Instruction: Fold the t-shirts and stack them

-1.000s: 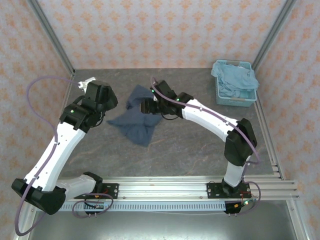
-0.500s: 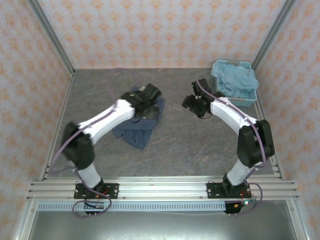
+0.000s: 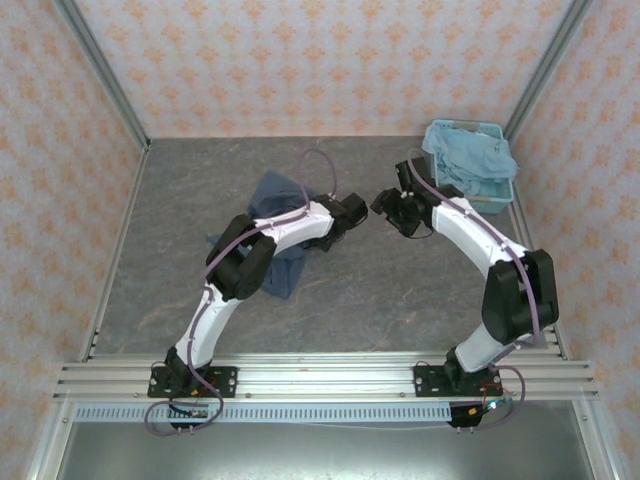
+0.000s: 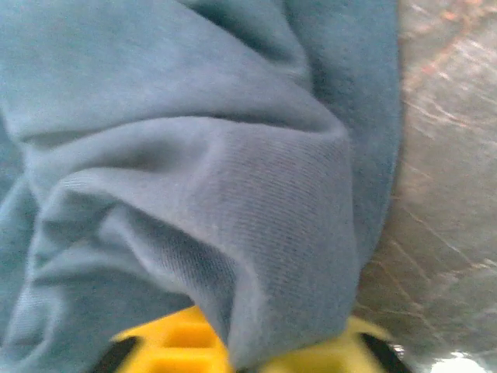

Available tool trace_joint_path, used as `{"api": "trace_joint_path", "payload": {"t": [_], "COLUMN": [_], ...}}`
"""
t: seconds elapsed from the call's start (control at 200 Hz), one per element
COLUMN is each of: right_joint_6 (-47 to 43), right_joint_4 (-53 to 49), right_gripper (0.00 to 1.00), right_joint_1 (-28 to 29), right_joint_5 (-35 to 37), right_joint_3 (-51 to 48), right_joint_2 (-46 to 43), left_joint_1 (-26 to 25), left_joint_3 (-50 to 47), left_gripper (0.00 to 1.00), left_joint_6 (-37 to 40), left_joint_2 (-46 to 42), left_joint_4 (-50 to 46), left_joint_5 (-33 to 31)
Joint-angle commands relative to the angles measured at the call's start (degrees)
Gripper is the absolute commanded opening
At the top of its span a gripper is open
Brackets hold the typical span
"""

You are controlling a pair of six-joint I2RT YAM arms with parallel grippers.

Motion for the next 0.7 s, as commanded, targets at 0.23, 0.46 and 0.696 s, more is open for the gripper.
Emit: {"api": "trace_joint_path", "payload": {"t": [0.23, 0.46, 0.696], "right_joint_6": [-0.26, -0.19, 2.73], "right_joint_4": [-0.76, 1.44, 7.32], "right_gripper": [0.62, 0.61, 0.66], "right_joint_1": [-0.51, -0.41, 1.82], "right_joint_5": [0.70, -1.16, -4.83], "right_joint_3": [-1.66, -0.30, 0.57], "right_joint_2": [-0.53, 2.14, 7.94], "left_joint_1": [-0.29, 2.28, 14.56], "left_joint_3": [7.40, 7.20, -15.92], "left_gripper": [0.00, 0.00, 0.00], "left_joint_6": [-4.02, -9.17, -14.40], "left_joint_2": [-18.53, -30.71, -46.45], "left_joint_4": [-1.24, -3.66, 3.80], "left_joint_5": [17.20, 21.80, 33.61]}}
